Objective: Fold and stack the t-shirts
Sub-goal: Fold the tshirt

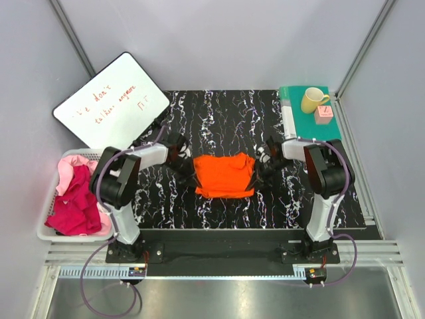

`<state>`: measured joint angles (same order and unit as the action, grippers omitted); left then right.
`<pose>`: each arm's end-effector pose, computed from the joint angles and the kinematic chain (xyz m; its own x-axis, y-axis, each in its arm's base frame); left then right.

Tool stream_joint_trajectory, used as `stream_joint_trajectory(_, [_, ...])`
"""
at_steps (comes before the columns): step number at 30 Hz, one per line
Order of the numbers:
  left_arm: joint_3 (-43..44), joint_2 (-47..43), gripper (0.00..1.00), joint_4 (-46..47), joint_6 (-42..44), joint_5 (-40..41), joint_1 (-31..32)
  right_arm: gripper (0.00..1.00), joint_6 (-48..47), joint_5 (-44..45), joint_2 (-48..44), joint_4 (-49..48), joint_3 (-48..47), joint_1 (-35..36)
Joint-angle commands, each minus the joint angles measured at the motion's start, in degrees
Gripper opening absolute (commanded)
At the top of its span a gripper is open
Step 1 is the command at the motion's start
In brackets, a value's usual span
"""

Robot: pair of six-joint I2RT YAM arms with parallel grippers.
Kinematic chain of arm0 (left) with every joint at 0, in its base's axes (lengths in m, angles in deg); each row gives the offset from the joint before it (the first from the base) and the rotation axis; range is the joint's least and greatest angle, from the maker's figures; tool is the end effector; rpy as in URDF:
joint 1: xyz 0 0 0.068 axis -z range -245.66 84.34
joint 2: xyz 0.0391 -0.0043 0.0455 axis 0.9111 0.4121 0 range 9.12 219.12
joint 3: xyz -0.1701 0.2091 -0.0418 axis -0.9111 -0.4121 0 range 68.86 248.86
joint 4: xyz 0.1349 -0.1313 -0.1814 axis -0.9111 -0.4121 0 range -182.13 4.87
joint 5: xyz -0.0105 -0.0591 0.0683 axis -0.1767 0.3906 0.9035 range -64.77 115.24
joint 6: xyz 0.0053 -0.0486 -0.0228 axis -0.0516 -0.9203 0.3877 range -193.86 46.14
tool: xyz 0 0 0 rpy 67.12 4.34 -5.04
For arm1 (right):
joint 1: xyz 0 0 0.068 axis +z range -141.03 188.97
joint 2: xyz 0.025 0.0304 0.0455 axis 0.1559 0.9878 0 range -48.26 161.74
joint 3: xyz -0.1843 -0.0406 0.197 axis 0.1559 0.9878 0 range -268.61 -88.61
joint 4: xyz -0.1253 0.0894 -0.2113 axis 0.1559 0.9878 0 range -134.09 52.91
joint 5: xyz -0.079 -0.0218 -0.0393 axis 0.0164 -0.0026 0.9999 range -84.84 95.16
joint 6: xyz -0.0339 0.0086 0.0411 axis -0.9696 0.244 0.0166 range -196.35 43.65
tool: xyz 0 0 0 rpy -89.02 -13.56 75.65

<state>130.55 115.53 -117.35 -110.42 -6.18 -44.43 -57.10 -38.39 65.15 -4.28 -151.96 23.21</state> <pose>0.3050 -0.1385 0.1352 -0.9788 -0.1651 0.1211 -0.2046 0.8149 -0.5423 0.3123 0.1046 0.1067 -0.9744 -0.0007 0.2249 0.1497 0.7440 0.6511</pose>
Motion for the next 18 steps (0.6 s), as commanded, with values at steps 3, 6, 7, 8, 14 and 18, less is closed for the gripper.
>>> stream_joint_trajectory(3, [-8.7,-7.3,0.06,-2.7,1.2,4.3,1.1,0.19,2.0,4.5,-9.8,-1.0,11.2,1.6])
stream_joint_trajectory(6, [-9.5,-7.9,0.41,-2.7,1.9,5.0,1.8,0.35,1.5,5.3,-10.0,-1.3,12.8,1.6])
stream_joint_trajectory(7, [-9.5,-8.4,0.62,-2.9,2.2,5.5,1.9,0.4,1.4,5.5,-10.0,-1.3,12.6,1.7])
stream_joint_trajectory(8, [-8.6,-8.9,0.75,-3.7,2.7,6.4,1.9,0.6,1.0,6.5,-10.4,-0.4,11.8,1.6])
stream_joint_trajectory(14, [-4.3,-13.6,0.85,-8.5,4.6,10.0,1.9,0.98,-0.5,11.8,-14.7,7.2,3.8,1.6])
stream_joint_trajectory(18, [0.3,-15.9,0.85,-10.8,5.1,11.2,1.8,1.0,-1.8,14.7,-17.1,10.7,-2.8,1.6])
